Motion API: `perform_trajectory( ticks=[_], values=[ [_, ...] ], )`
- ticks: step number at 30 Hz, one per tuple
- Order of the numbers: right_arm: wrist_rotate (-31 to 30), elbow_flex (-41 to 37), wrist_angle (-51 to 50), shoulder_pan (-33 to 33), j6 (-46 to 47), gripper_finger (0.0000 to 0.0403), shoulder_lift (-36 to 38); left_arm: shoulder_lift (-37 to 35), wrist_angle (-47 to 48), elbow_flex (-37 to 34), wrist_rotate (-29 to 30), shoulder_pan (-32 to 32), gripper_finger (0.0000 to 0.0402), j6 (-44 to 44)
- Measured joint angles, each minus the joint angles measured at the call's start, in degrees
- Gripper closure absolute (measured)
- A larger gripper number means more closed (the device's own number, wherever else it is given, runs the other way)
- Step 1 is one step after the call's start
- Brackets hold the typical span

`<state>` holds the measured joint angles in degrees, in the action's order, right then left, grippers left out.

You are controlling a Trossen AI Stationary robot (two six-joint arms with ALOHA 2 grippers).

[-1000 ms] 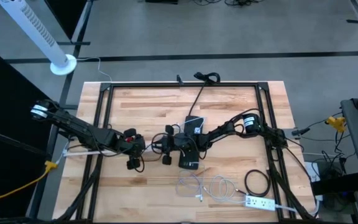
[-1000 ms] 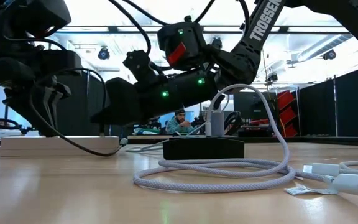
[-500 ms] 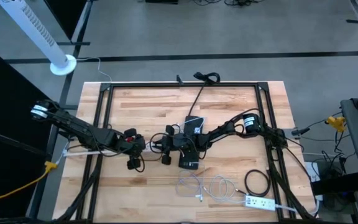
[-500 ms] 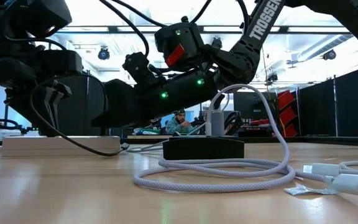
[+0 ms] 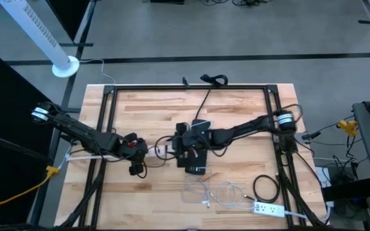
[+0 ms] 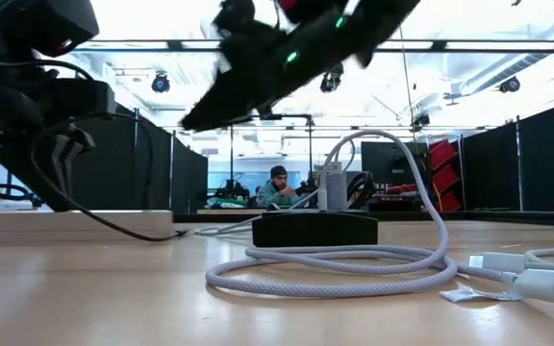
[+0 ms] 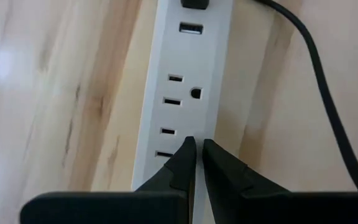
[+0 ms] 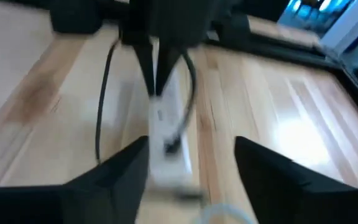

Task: Insert USB
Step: Insert the black charger cable into the black outlet extension

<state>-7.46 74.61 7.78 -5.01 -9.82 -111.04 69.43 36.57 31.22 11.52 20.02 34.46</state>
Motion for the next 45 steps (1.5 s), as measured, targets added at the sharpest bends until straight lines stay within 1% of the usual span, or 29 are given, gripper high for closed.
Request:
perform_trajectory(
  ticks=[4,8,11,15,18,23,25,29,31,39,42,45],
  values=[
    [-0.1,0.0,-12.4,-3.0,3.0,0.0131,7.6,-0.9,3.0,0.0,-2.4,3.0,0.0382,4.2],
    [-0.1,0.1,-24.5,-8.1,11.6,0.0122,12.1,-2.3,5.3,0.0,-6.0,7.4,0.0382,10.5],
    [-0.1,0.0,-33.0,-12.5,20.4,0.0126,13.0,-3.5,6.1,-0.1,-7.5,10.9,0.0382,16.6],
    [0.0,0.0,-43.0,-18.7,32.1,0.0140,13.4,-4.2,6.3,-0.2,-7.4,15.1,0.0382,23.6],
    [-0.1,0.0,-48.2,-22.7,39.2,0.0151,13.3,-3.9,6.2,-0.1,-7.1,18.0,0.0382,28.2],
    [-1.5,1.7,-59.7,-28.5,51.4,0.0175,13.7,-3.9,5.5,-0.2,-7.0,22.5,0.0382,33.7],
    [-1.5,2.0,-62.5,-30.4,55.2,0.0183,13.8,-4.2,5.5,-0.1,-6.9,23.9,0.0382,35.0],
    [-0.5,2.3,-65.0,-33.6,60.3,0.0197,14.2,-4.5,6.1,2.2,-8.5,24.8,0.0382,34.9],
    [0.3,2.6,-66.0,-34.8,61.6,0.0201,14.6,-4.7,5.9,4.8,-7.9,24.8,0.0382,32.8],
    [-0.1,1.8,-74.6,-36.7,67.8,0.0202,15.3,-4.7,5.6,16.4,3.0,24.8,0.0382,19.9],
    [0.0,-0.4,-75.8,-37.4,69.6,0.0202,15.1,-4.7,5.6,18.3,5.5,24.8,0.0382,17.4],
    [0.3,-2.9,-75.4,-38.0,71.6,0.0202,15.1,-4.7,5.6,18.5,6.1,24.7,0.0382,16.5]
  ],
)
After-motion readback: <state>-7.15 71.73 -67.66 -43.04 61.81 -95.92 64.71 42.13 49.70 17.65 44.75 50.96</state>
